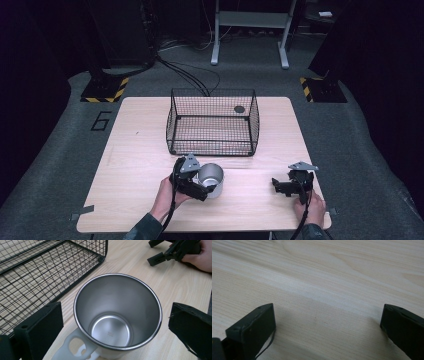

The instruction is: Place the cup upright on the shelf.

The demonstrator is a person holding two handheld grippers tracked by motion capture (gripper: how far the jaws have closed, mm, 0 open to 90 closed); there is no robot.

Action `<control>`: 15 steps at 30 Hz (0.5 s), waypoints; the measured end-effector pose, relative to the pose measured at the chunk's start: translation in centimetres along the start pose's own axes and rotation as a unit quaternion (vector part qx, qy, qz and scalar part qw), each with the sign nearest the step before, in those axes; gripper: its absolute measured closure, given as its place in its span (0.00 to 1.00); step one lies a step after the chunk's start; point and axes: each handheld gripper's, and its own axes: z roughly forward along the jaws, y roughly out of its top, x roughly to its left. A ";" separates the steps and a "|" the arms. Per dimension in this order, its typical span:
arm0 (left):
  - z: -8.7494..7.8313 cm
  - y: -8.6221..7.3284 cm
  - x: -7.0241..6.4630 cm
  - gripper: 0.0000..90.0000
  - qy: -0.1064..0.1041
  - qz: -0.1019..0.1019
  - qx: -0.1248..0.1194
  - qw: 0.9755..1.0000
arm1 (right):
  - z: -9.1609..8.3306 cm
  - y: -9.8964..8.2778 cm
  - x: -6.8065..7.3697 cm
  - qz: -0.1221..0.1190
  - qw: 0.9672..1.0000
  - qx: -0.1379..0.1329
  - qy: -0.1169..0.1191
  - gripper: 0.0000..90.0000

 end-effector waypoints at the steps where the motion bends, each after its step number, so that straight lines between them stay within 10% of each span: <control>1: 0.2 0.0 0.0 0.00 0.001 0.001 -0.001 1.000 | 0.0 0.0 0.0 0.002 1.000 0.001 0.000 0.00; 15: 1.7 0.3 -0.3 0.00 -0.004 0.007 0.013 1.000 | 0.0 0.0 0.0 0.000 1.000 0.000 0.000 0.00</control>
